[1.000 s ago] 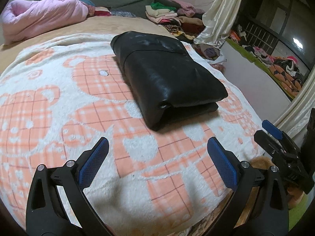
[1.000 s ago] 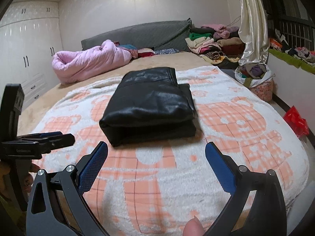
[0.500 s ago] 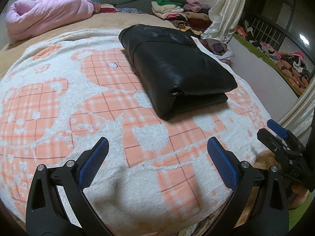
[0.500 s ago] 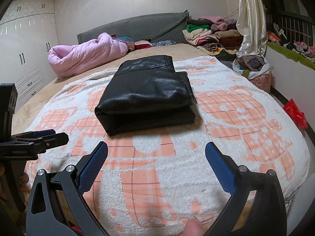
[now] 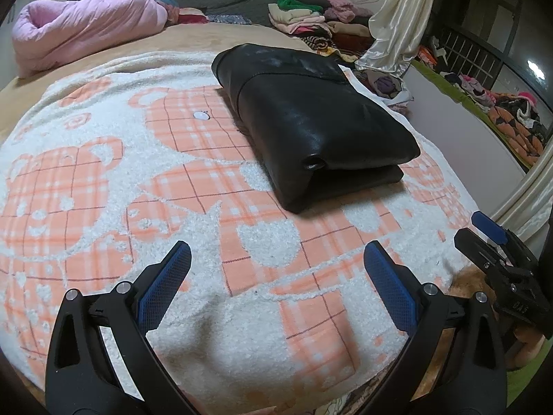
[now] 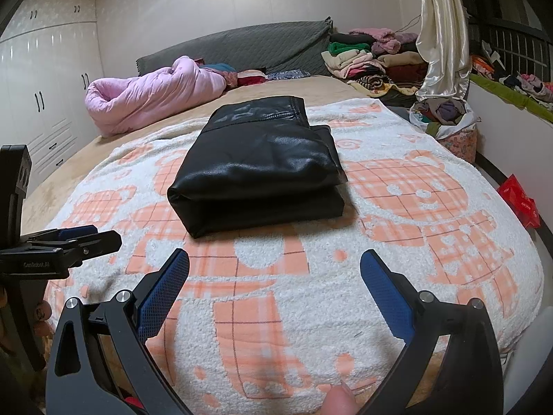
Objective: Fold large clothes
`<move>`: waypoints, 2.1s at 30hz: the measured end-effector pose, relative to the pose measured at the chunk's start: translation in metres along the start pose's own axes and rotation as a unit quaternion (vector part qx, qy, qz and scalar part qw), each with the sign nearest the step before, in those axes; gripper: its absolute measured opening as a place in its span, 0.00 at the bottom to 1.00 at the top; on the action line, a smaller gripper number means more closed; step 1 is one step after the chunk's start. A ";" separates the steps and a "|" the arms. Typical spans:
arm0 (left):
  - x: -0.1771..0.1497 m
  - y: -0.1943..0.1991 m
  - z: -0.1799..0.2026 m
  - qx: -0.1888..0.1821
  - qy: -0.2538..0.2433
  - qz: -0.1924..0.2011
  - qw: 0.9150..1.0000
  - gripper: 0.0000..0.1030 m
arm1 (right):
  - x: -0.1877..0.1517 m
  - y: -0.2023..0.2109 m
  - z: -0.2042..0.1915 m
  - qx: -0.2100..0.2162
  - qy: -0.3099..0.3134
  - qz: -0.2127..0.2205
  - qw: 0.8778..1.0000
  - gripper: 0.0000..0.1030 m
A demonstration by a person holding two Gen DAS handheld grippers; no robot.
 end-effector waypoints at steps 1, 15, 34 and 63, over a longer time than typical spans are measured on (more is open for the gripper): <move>0.000 0.000 0.000 0.000 0.000 0.000 1.000 0.91 | 0.001 0.000 0.000 0.000 -0.001 0.001 1.000 0.96; 0.001 0.001 -0.002 0.006 0.001 0.003 1.000 0.91 | 0.002 0.002 0.000 -0.001 -0.003 0.003 1.000 0.96; 0.001 0.001 -0.004 0.011 -0.001 0.001 1.000 0.91 | 0.003 0.003 0.000 -0.001 -0.002 0.002 1.000 0.96; 0.001 0.004 -0.005 0.014 -0.010 -0.001 1.000 0.91 | 0.001 0.002 0.000 -0.008 0.002 -0.001 1.000 0.96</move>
Point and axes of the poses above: each gripper's, at about its wrist camera, not at the fingertips, and y roughly against the way its jaws point, z to its right, x to its top, the point moved 4 cm from there along -y, roughly the way its jaws point, and after that the axes turned 12 degrees about -x, right-handed, at the moved point
